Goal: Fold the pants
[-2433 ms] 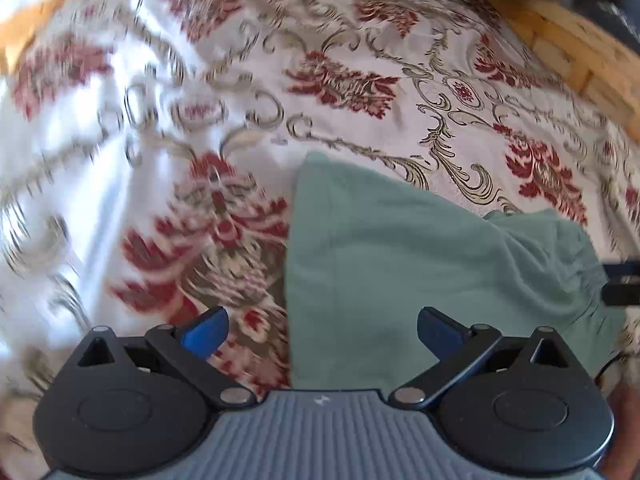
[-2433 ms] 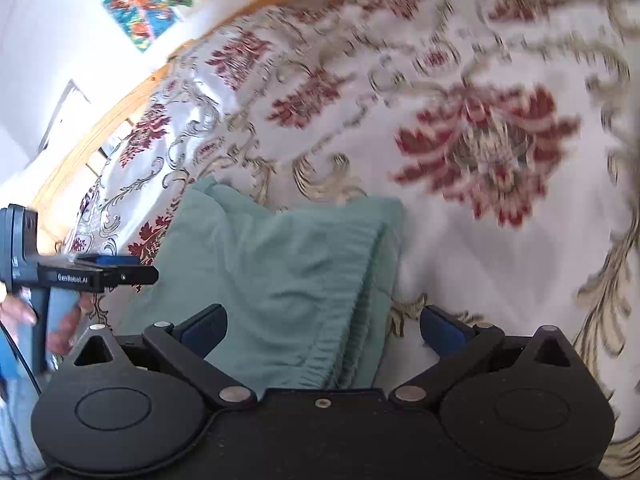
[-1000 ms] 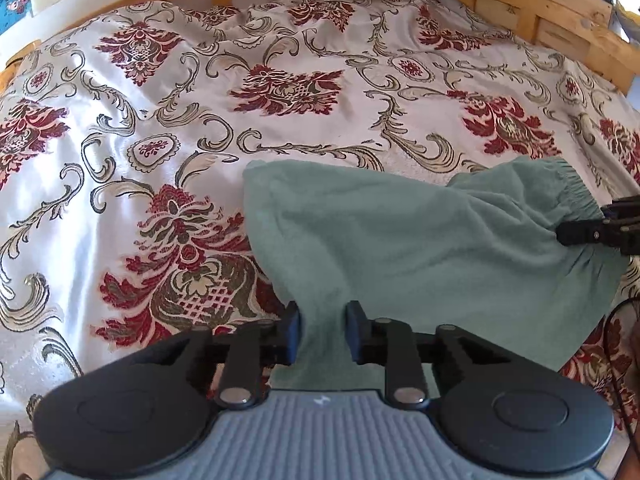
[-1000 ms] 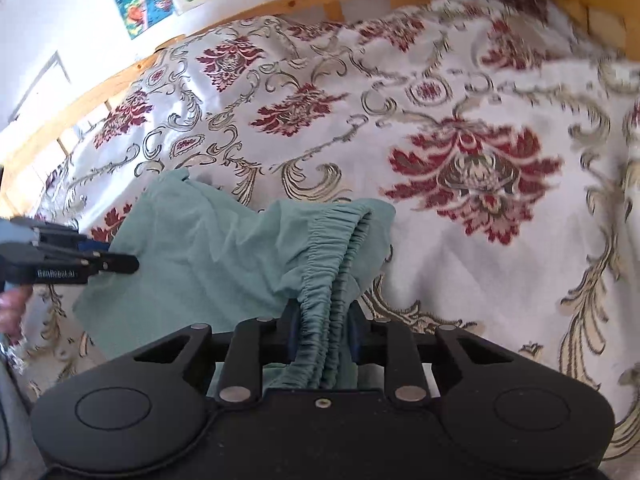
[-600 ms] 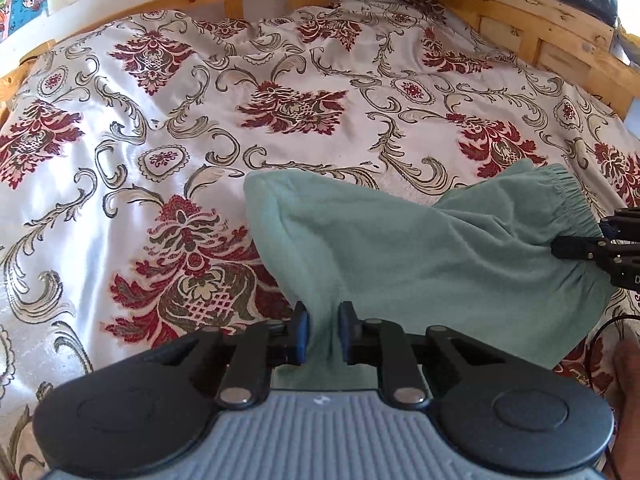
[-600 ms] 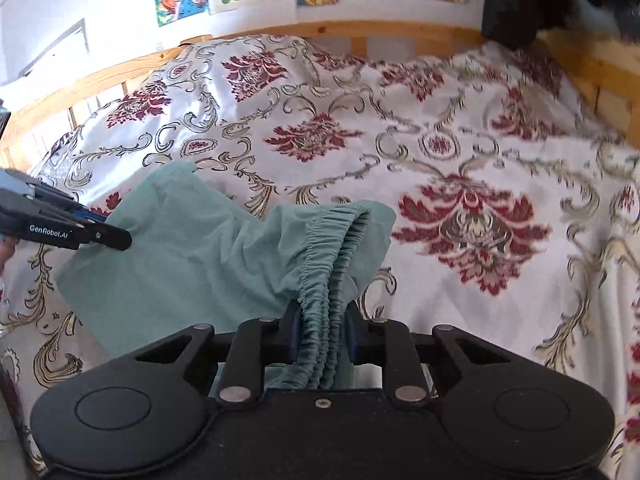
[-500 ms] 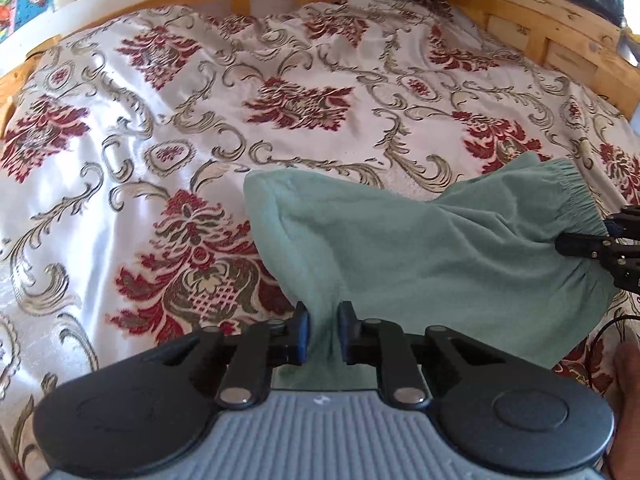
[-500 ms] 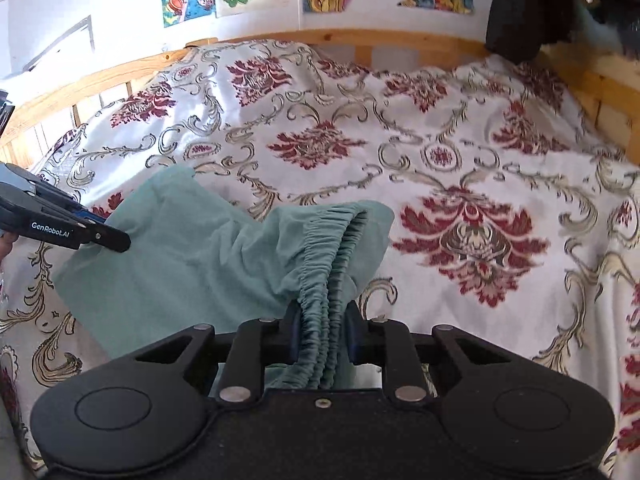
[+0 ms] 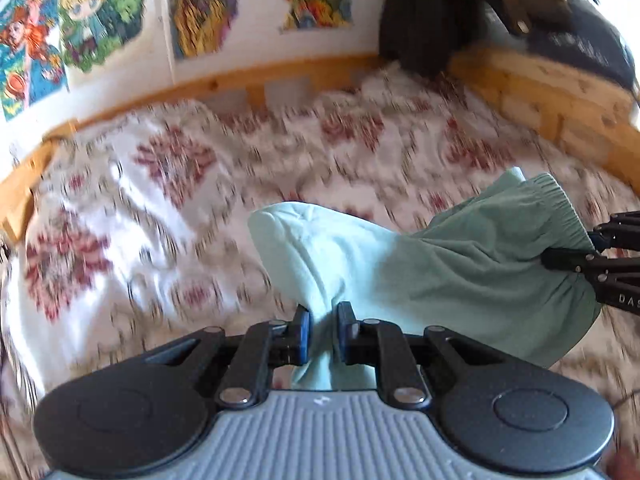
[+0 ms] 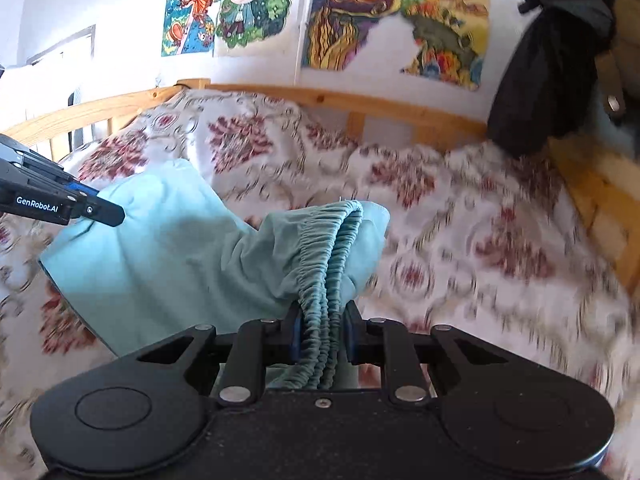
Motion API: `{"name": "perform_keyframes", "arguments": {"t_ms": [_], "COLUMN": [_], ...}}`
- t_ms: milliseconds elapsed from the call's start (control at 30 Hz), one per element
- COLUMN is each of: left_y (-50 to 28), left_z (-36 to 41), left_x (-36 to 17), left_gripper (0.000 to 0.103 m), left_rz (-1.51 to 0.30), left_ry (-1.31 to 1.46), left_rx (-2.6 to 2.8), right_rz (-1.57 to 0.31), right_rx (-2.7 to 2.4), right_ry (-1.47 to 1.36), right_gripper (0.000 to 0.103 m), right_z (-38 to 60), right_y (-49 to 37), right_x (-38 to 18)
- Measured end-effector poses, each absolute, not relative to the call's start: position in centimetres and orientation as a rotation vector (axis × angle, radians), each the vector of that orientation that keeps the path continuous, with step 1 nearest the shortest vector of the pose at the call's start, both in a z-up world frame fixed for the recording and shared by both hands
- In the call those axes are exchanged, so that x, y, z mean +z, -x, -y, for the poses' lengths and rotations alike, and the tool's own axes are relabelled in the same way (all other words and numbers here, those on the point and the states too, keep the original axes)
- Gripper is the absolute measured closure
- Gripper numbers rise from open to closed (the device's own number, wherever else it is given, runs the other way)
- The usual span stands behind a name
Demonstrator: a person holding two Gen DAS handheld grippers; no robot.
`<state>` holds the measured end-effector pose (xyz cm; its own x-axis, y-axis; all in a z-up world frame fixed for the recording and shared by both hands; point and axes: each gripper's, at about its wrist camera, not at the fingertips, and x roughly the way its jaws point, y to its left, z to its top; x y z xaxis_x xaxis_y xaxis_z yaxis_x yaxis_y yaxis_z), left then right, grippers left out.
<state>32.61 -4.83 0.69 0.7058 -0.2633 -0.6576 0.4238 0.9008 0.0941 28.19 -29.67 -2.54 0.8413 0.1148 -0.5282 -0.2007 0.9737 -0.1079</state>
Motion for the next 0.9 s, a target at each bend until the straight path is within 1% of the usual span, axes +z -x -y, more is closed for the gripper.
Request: {"name": "perform_keyframes", "arguments": {"t_ms": [100, 233, 400, 500, 900], "left_y": [-35.8, -40.4, -44.7, -45.8, -45.8], "left_z": [4.6, 3.8, 1.6, 0.6, -0.7], "left_x": [0.5, -1.9, -8.2, -11.4, -11.9], "left_gripper": [0.087, 0.087, 0.087, 0.087, 0.086], "left_rz": [-0.652, -0.640, -0.778, -0.860, -0.855], "left_ry": [-0.206, -0.155, -0.059, 0.006, 0.051], "left_rx": [-0.358, -0.328, -0.320, -0.313, -0.360], "right_rz": [-0.540, -0.576, -0.732, -0.754, -0.745], "right_rx": [0.164, 0.149, 0.127, 0.113, 0.119], "right_ry": [0.169, 0.146, 0.137, 0.156, 0.160], "right_gripper": [0.082, 0.082, 0.082, 0.082, 0.080], "right_z": [29.6, 29.2, 29.3, 29.3, 29.5], "right_y": [-32.5, -38.2, -42.6, -43.0, -42.9], "right_x": [-2.4, -4.4, -9.6, -11.3, -11.8]}}
